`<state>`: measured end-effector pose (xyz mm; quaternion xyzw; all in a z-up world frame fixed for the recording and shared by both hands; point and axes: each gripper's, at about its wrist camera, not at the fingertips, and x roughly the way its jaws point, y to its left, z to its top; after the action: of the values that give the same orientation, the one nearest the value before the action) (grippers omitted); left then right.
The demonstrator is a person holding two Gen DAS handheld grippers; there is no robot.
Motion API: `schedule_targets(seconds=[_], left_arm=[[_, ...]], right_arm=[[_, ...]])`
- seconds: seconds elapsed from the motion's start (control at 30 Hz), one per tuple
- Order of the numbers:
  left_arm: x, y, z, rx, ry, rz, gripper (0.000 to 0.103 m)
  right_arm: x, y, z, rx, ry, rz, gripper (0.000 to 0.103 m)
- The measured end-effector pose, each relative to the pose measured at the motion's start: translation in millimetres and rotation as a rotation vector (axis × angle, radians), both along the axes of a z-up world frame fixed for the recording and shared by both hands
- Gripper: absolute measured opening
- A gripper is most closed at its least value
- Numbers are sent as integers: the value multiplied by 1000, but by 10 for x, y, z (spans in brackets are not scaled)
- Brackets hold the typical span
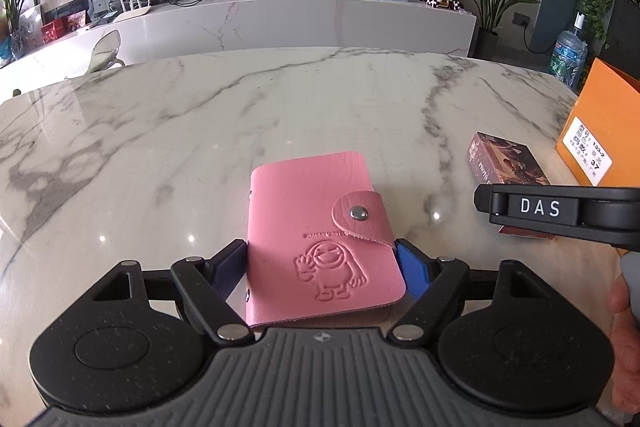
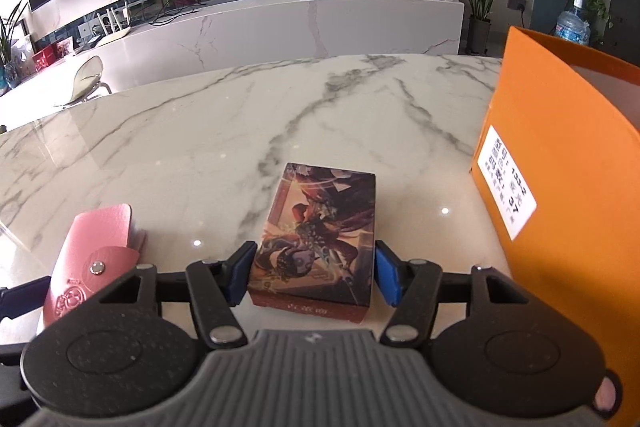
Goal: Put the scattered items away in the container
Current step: 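Close left tool on pink wallet while right tool grasps picture card box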
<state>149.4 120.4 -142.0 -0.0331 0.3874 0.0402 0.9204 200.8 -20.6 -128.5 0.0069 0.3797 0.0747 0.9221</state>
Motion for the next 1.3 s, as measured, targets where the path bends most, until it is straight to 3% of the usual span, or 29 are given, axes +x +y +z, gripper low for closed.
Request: schedule_targets(seconds=[0.33, 0.67, 1.1, 1.17, 1.3], left_arm=[[-512, -77, 66, -8, 30, 6, 91], [-975, -236, 113, 6, 72, -55, 92], [-1119, -321, 57, 23, 77, -75, 93], [-1117, -306, 53, 7, 68, -72, 94], [-1101, -270, 52, -32, 51, -59, 94]], right_arm=[[-684, -234, 131, 14, 25, 49, 63], [-1309, -506, 92, -44, 48, 92, 62], [-1504, -596, -7, -80, 38, 93, 63], [-1501, -606, -1, -63, 30, 89, 73], [-1483, -613, -12, -47, 9, 87, 74]])
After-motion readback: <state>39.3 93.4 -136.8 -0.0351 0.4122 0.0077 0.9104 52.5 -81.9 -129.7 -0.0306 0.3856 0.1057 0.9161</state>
